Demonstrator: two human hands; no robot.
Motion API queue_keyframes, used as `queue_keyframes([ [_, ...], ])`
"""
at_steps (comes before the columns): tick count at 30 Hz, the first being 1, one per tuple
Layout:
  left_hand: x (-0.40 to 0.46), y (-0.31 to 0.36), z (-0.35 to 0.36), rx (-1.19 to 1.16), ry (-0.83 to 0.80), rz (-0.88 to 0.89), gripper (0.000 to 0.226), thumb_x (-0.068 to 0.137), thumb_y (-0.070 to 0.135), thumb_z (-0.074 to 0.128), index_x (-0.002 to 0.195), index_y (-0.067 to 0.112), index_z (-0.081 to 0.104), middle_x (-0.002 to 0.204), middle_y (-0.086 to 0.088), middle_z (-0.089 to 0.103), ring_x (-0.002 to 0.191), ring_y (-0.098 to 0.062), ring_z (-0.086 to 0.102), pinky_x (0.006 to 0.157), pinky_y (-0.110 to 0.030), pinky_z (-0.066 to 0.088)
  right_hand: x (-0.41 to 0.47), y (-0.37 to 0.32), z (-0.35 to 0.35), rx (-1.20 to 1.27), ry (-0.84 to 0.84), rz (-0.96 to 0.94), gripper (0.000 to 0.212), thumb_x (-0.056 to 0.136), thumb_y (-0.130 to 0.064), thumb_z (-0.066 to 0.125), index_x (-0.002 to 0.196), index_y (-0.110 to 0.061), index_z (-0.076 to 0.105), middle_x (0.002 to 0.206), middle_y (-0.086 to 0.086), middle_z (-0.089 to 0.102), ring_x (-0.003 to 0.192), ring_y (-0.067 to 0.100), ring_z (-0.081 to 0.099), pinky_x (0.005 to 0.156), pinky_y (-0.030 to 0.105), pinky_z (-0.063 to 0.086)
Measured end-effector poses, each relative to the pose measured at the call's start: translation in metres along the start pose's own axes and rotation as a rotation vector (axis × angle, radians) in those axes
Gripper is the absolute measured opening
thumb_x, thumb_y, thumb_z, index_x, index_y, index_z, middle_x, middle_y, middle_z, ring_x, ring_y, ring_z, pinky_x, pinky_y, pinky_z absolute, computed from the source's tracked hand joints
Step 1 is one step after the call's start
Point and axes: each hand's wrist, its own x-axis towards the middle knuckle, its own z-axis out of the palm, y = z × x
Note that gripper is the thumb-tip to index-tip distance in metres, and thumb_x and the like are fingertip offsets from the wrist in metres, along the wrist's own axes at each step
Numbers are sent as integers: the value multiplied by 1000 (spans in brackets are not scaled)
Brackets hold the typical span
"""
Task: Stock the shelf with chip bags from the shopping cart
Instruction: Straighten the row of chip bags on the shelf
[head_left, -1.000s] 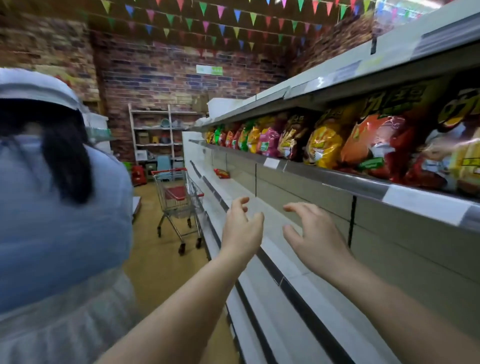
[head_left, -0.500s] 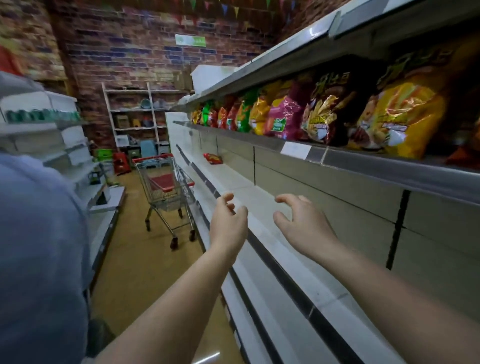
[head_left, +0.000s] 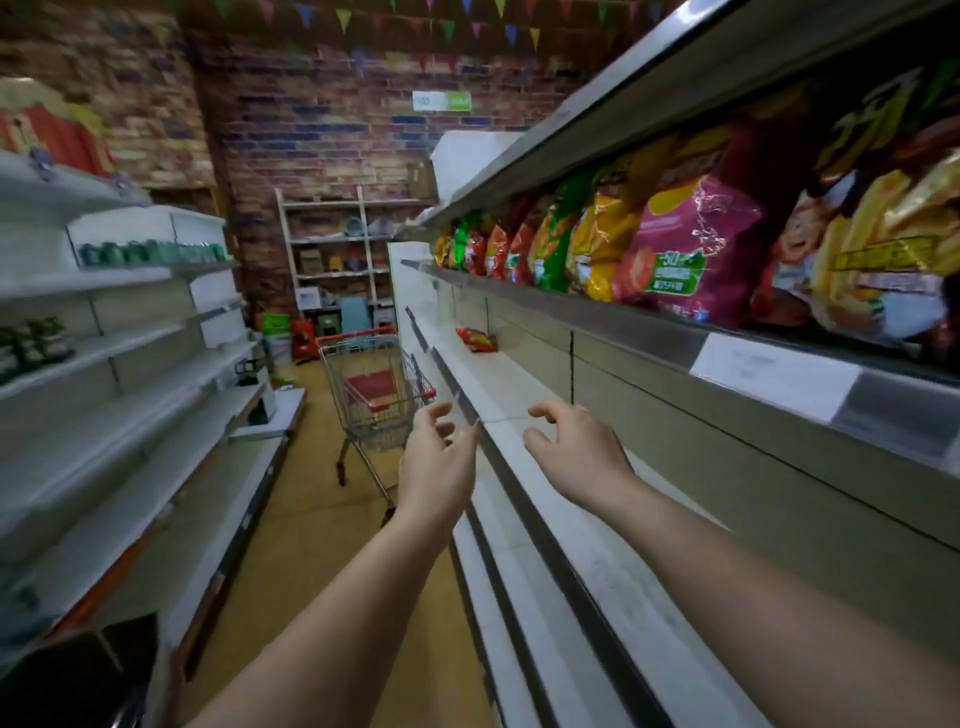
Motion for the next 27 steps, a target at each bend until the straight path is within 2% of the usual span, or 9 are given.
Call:
queue_keyframes([
  [4, 47, -17, 1, 8, 40, -11, 44, 96, 22, 52, 138, 18, 40, 126, -1, 53, 102, -10, 52, 72, -21, 44, 51, -2, 28, 45, -42, -11, 38, 95, -25, 45, 132, -17, 49, 135, 4, 51, 122, 19, 48, 88, 26, 37],
  [6, 71, -26, 1, 9, 61, 1, 41, 96, 20, 52, 136, 18, 42, 121, 1, 55, 93, -4, 53, 67, -18, 42, 74, -2, 45, 59, -65, -22, 39, 95, -26, 45, 133, -17, 48, 135, 4, 51, 121, 19, 48, 91, 28, 38],
  [10, 132, -46, 2, 25, 93, 12, 40, 96, 21, 52, 135, 20, 43, 114, 4, 58, 88, -2, 55, 77, -26, 49, 130, -1, 81, 88, -88, -27, 39, 96, -27, 45, 133, -19, 47, 136, 5, 50, 121, 21, 48, 95, 32, 41],
  [16, 249, -92, 4, -6, 85, 0, 40, 97, 19, 50, 136, 19, 41, 131, -2, 53, 116, -17, 53, 98, -38, 48, 242, 1, 154, 99, -82, -47, 38, 95, -27, 46, 132, -19, 48, 135, 4, 50, 121, 21, 48, 96, 34, 43],
  [19, 319, -115, -5, -16, 62, -13, 38, 97, 20, 50, 134, 19, 42, 128, -1, 54, 108, -13, 54, 81, -25, 48, 309, -4, 187, 113, -78, -19, 38, 95, -26, 46, 132, -18, 49, 135, 5, 50, 120, 21, 48, 96, 33, 41],
  [23, 416, -125, -19, -18, 44, -61, 40, 98, 19, 48, 137, 17, 39, 115, 5, 52, 81, 2, 49, 60, -17, 40, 393, -16, 213, 122, -54, 32, 39, 95, -26, 46, 132, -18, 49, 134, 4, 52, 120, 21, 49, 94, 30, 39],
  [27, 501, -136, -21, -11, 26, -75, 42, 99, 20, 47, 139, 17, 38, 123, 0, 52, 74, 1, 46, 57, -17, 36, 462, -16, 240, 111, -34, 66, 37, 94, -26, 48, 130, -18, 51, 130, 5, 55, 116, 22, 51, 89, 30, 40],
])
